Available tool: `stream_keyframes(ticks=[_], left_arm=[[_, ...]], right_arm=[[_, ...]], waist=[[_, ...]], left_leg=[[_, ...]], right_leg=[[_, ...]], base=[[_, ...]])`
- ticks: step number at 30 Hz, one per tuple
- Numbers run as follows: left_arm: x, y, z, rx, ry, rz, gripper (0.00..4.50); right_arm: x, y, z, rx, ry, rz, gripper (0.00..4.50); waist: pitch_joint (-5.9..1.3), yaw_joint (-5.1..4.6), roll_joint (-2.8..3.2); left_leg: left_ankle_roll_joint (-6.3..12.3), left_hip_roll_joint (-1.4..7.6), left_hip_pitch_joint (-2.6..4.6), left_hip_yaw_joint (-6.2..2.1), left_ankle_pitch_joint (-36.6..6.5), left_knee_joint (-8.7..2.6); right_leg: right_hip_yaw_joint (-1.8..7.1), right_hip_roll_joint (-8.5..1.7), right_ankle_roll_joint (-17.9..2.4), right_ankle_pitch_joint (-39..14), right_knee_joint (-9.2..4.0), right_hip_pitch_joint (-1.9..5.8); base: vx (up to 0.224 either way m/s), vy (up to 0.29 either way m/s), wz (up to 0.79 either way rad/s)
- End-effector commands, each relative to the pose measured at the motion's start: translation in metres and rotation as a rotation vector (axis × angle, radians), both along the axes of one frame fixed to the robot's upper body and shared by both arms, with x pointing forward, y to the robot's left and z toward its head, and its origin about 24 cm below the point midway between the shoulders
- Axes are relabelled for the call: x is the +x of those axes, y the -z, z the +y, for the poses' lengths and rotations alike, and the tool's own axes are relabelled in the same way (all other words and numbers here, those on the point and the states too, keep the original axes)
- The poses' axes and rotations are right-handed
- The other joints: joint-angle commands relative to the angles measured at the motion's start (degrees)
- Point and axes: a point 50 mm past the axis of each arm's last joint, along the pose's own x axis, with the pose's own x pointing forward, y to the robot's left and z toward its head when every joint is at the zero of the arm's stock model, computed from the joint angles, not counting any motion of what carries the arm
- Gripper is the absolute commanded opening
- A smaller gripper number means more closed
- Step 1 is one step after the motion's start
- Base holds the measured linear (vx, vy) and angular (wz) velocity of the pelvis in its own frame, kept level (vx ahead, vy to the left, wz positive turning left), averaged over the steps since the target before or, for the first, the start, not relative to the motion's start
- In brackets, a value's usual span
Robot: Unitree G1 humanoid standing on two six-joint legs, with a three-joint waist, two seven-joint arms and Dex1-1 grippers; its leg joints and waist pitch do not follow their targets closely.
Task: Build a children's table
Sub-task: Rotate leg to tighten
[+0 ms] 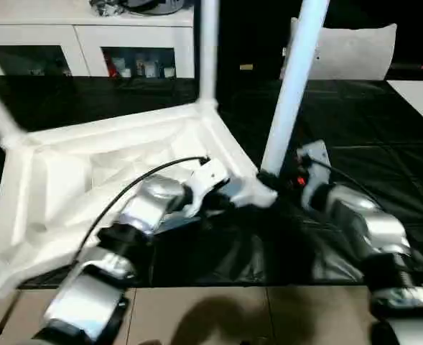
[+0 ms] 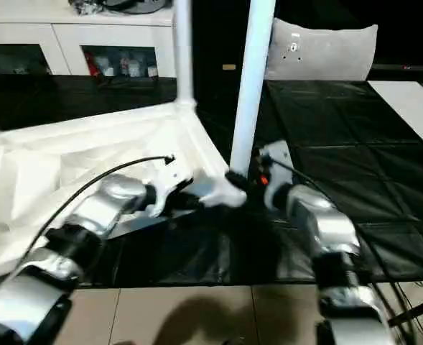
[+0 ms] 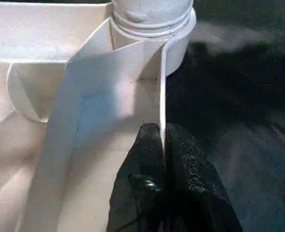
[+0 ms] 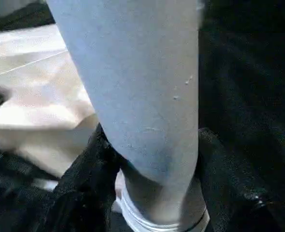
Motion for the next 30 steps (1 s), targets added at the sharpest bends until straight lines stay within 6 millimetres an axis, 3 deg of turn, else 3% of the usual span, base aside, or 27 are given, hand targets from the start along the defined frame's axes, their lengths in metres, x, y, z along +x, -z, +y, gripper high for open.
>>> stream_keyframes(ticks=[1, 2, 3, 4, 10, 14, 17, 21, 25, 28, 30], left_arm=[[-0.002, -0.001, -0.017, -0.057, -0.018, 0.009, 0.0], [-0.002, -0.001, -0.02, -0.056, -0.023, 0.008, 0.0], [-0.004, -0.002, -0.024, -0.057, 0.0, 0.0, 0.0], [-0.005, -0.002, -0.024, -0.056, 0.004, -0.001, 0.0], [-0.005, -0.001, -0.01, -0.024, 0.053, -0.043, 0.0], [-0.008, 0.001, 0.009, 0.004, 0.143, -0.079, 0.0], [-0.012, 0.001, 0.019, 0.021, 0.225, -0.081, 0.0], [-0.02, 0.002, 0.03, 0.045, 0.36, -0.063, 0.0], [-0.023, 0.004, 0.04, 0.113, 0.441, -0.051, 0.0], [-0.027, 0.004, 0.045, 0.127, 0.514, -0.037, 0.0], [-0.03, 0.003, 0.05, 0.151, 0.577, -0.02, 0.0]], right_arm=[[-0.001, 0.011, 0.011, 0.005, 0.004, 0.049, 2.04], [0.0, 0.011, 0.013, -0.008, 0.001, 0.043, 2.04], [0.0, 0.01, 0.017, -0.024, -0.032, 0.007, 2.39], [0.0, 0.01, 0.018, -0.024, -0.034, 0.002, 2.39], [-0.005, 0.004, 0.014, 0.003, -0.102, -0.046, 2.39], [-0.021, 0.001, 0.004, -0.054, -0.332, -0.124, 2.39], [-0.025, 0.0, -0.009, -0.066, -0.377, -0.124, 2.83], [-0.031, -0.003, -0.023, -0.104, -0.461, -0.12, 2.83], [-0.042, -0.004, -0.031, -0.106, -0.597, -0.12, 2.83], [-0.049, -0.003, -0.034, -0.101, -0.683, -0.097, 2.83], [-0.053, -0.002, -0.035, -0.098, -0.747, -0.083, 2.5]], waist=[[-3.79, 0.58, -0.91], [-3.78, 0.61, -0.88], [-3.79, 0.64, -0.24], [-3.81, 0.52, -0.61], [-3.7, 0.48, -0.73], [-3.78, 0.89, -0.7], [-3.66, 1.01, -0.64], [-3.58, 1.11, -0.45], [-3.65, 1.58, -0.3], [-3.7, 2.49, -0.36], [-3.65, 2.67, -0.39]], left_leg=[[2.86, 0.98, -0.46, -0.14, -6.7, -3.43], [3.14, 1.1, -0.5, -0.16, -6.6, -3.46], [3.13, 1.09, -0.47, -0.19, -6.6, -3.44], [3.43, 1.14, -0.55, -0.15, -6.9, -3.44], [3.96, 1.15, -0.49, -0.18, -8.4, -3.56], [5.12, 1.37, -0.51, -0.12, -7.7, -3.51], [5.24, 1.38, -0.52, -0.12, -8.1, -3.58], [4.49, 1.6, -0.29, -0.24, -9.8, -3.78], [5.04, 1.93, -0.19, -0.12, -9.6, -3.69], [4.87, 1.97, -0.13, 0.0, -9.1, -3.66], [4.74, 2.02, -0.11, -0.01, -9.4, -3.72]], right_leg=[[2.09, -3.88, -10.0, -16.1, -5.12, 3.32], [2.12, -3.91, -10.5, -14.7, -4.98, 3.35], [2.12, -3.91, -10.7, -14.2, -4.91, 3.32], [2.1, -3.92, -11.0, -13.1, -4.97, 3.41], [2.1, -4.03, -10.8, -15.1, -5.2, 3.55], [2.22, -4.13, -11.1, -12.6, -4.96, 3.6], [2.15, -4.11, -11.4, -13.5, -4.98, 3.58], [2.09, -4.19, -10.9, -16.6, -5.24, 3.4], [2.16, -4.15, -12.1, -13.3, -4.8, 3.29], [2.15, -4.21, -12.4, -12.9, -4.66, 3.31], [2.1, -4.25, -12.4, -13.4, -4.68, 3.27]], base=[[0.0, 0.0, 0.0], [0.0, 0.0, 0.0], [0.0, 0.0, 0.0], [0.0, 0.0, 0.0], [0.0, 0.0, 0.0], [0.0, 0.0, 0.0], [0.0, 0.0, 0.0], [0.0, 0.0, 0.0], [0.0, 0.0, 0.0], [0.0, 0.0, 0.0], [0.0, 0.0, 0.0]])
